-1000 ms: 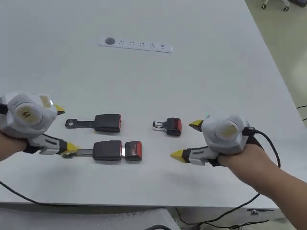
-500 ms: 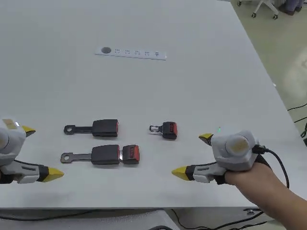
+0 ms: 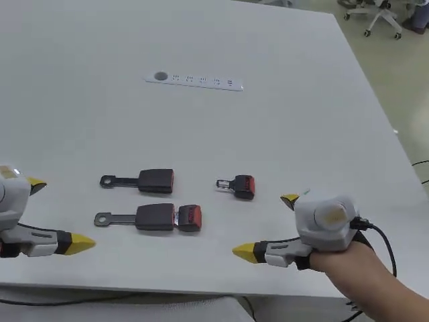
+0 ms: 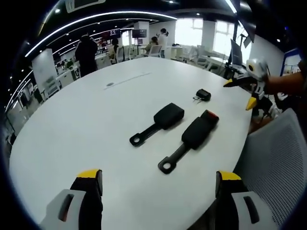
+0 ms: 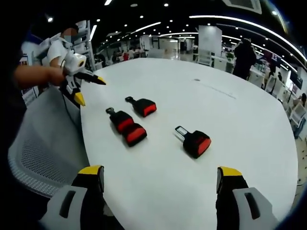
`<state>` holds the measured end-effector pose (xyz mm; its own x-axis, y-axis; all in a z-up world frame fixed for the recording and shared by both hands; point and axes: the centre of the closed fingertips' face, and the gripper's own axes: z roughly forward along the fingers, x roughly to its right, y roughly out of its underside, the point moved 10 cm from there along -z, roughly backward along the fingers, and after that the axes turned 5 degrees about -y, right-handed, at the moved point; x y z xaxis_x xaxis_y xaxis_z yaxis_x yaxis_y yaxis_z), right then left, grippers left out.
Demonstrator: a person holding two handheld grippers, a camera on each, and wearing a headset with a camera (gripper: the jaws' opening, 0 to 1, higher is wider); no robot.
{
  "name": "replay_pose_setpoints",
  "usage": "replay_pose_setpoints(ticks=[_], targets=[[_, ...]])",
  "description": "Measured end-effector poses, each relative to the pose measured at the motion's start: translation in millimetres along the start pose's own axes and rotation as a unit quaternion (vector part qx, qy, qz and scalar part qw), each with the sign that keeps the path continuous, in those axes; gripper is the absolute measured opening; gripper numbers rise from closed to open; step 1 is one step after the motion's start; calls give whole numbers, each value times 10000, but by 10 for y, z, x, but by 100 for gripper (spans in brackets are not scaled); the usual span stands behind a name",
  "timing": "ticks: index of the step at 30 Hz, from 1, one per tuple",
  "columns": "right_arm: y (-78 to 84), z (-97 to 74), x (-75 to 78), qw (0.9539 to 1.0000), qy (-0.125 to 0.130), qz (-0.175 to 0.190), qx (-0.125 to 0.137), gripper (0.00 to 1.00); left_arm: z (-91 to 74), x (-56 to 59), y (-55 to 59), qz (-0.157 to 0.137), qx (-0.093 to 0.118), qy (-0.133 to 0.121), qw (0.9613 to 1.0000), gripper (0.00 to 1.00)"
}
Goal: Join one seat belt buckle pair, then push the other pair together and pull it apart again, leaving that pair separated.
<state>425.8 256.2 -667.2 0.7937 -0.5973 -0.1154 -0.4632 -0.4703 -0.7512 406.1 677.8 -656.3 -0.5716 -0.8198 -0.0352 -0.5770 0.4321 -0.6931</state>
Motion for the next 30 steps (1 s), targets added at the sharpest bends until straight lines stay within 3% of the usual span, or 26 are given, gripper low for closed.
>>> replay_pose_setpoints(ticks=[10,17,30], targets=[[-35,-3,-42,9999,31,-2,165,99,-88,17,146,-326,140,43,9994,100],[-38,12,-33,9997,82,0,225,99,-88,11,102,-381,380,8,9985,100],[-72,2,-78,9995,86,14,289,99,-89,12,114,-410,490,40,9979,100]])
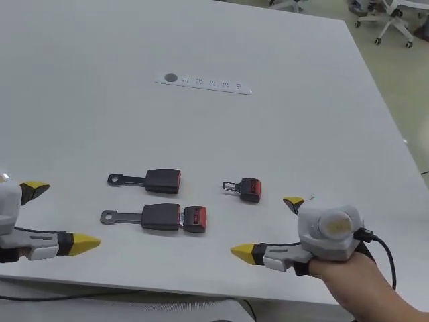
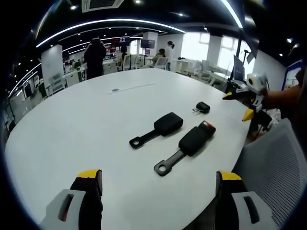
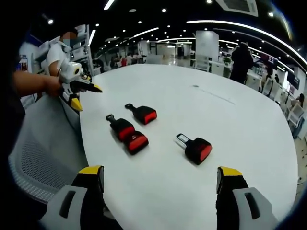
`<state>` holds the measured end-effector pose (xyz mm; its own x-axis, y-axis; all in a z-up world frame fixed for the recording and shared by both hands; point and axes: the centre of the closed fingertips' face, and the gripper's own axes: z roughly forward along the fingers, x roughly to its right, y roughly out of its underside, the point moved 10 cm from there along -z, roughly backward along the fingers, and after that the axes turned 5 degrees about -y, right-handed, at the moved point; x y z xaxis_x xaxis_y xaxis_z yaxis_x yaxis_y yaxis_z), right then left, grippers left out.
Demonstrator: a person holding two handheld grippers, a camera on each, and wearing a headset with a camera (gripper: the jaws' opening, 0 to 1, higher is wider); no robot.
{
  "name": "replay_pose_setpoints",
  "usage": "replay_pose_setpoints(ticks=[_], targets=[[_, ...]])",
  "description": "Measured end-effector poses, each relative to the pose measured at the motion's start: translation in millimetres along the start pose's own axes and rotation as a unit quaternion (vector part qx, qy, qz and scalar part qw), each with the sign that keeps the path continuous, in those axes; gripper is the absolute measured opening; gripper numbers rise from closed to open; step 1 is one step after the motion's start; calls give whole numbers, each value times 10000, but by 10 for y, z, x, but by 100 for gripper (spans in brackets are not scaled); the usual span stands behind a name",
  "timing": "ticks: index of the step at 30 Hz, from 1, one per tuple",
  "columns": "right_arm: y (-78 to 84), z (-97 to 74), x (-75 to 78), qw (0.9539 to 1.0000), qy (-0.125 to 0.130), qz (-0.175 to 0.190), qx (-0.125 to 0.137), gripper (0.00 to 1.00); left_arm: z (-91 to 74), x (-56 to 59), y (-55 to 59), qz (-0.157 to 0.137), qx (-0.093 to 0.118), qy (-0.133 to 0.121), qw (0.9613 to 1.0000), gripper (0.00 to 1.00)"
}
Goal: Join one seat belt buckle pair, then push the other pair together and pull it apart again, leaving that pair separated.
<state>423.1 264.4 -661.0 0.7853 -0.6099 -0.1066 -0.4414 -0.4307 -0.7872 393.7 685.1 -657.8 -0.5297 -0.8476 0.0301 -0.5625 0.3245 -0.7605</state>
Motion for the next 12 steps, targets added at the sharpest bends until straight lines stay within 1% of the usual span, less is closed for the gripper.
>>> replay_pose_setpoints(ticks=[2,6,12], targets=[[-7,6,-14,10000,0,-24,-12,99,4,-18,13,6,-20,-3,10000,100],[-9,16,-8,10000,4,-54,-13,99,11,-11,15,39,-21,18,10000,100],[-4,-8,-3,10000,43,-11,17,99,9,36,-2,69,-23,21,10000,100]])
